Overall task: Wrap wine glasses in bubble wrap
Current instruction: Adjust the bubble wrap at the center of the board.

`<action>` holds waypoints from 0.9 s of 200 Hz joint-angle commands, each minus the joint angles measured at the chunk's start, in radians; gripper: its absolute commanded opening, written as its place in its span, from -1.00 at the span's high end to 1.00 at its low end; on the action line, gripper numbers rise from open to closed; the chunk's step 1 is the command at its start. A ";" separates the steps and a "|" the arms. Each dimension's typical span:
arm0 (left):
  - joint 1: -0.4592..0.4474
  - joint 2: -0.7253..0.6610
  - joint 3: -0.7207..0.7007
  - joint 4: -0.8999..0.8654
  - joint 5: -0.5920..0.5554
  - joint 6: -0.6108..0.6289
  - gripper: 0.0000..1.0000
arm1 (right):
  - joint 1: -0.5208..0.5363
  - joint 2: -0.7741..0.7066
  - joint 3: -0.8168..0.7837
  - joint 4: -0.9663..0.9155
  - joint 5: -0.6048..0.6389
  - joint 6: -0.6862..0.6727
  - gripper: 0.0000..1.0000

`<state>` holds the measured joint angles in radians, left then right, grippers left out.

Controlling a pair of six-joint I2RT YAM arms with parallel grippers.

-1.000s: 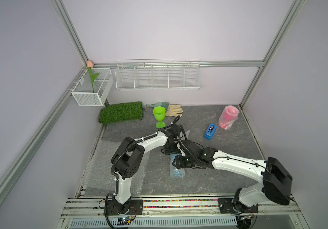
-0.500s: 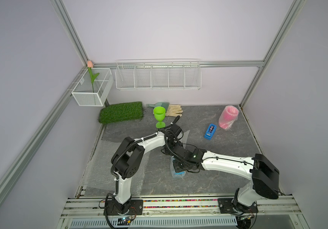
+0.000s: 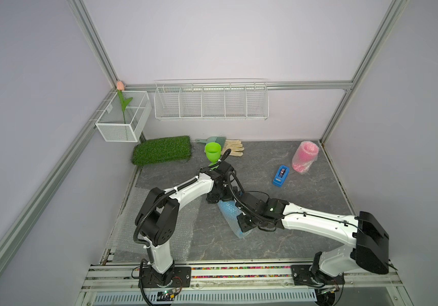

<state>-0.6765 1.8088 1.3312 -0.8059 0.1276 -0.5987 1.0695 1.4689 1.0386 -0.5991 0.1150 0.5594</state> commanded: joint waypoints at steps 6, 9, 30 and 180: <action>0.046 -0.003 0.010 -0.039 -0.050 0.046 -0.99 | -0.009 -0.046 -0.057 -0.058 -0.055 -0.104 0.86; 0.050 0.000 0.011 -0.040 -0.049 0.048 -0.99 | -0.011 -0.049 -0.060 -0.060 -0.055 -0.108 0.86; 0.075 0.032 0.003 -0.042 -0.047 0.061 -0.99 | -0.030 -0.061 -0.075 -0.073 -0.059 -0.133 0.86; 0.253 -0.040 -0.086 -0.075 -0.128 0.156 -0.80 | -0.124 -0.119 -0.102 -0.100 0.008 -0.483 0.86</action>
<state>-0.4427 1.8301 1.2343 -0.8299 0.0818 -0.4873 0.9585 1.3762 0.9478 -0.6849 0.1078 0.2359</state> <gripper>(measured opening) 0.910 0.074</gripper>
